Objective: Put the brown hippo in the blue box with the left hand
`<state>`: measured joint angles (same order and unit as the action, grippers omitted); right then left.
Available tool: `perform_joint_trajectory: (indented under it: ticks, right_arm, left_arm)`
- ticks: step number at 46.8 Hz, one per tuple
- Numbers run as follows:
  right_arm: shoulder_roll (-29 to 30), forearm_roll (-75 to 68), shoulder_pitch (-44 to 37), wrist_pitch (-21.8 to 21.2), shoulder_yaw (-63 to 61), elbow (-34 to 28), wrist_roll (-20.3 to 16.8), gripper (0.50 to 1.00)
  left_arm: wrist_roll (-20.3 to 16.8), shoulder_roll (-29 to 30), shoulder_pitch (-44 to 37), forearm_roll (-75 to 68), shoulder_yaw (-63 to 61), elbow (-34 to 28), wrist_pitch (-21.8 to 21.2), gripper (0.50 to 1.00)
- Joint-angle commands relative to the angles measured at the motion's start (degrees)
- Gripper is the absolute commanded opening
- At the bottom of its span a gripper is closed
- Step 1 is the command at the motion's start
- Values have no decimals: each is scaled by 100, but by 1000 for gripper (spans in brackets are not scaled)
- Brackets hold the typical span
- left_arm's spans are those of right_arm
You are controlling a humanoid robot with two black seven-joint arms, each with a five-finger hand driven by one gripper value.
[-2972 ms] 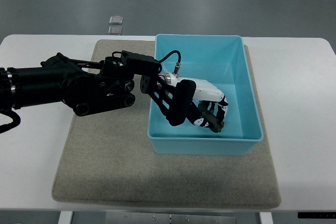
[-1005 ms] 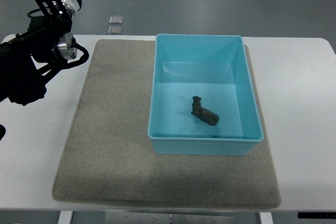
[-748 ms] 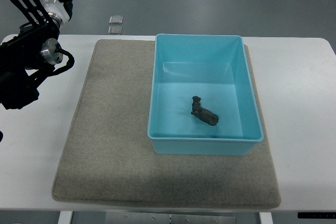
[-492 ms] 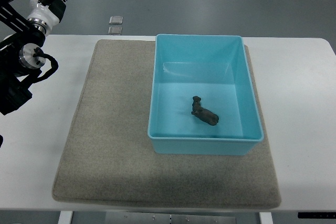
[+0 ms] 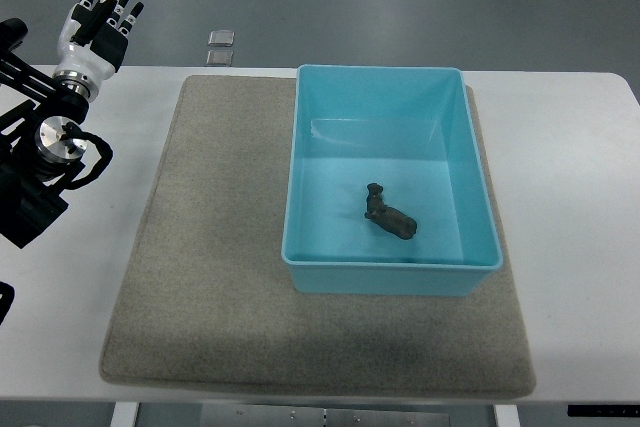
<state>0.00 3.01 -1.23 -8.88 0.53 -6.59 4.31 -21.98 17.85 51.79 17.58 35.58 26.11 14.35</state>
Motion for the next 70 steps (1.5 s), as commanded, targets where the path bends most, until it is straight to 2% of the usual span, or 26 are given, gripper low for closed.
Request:
perform_joint_trajectory:
  ticks: [1, 70]
  right_arm:
    - [0, -2, 0, 0, 0, 0, 0, 936]
    - [0, -2, 0, 0, 0, 0, 0, 936]
  left_arm:
    - [1, -1, -55, -18, -33, -1, 6, 996]
    - [36, -247, -371, -88, -59, 35, 244, 996]
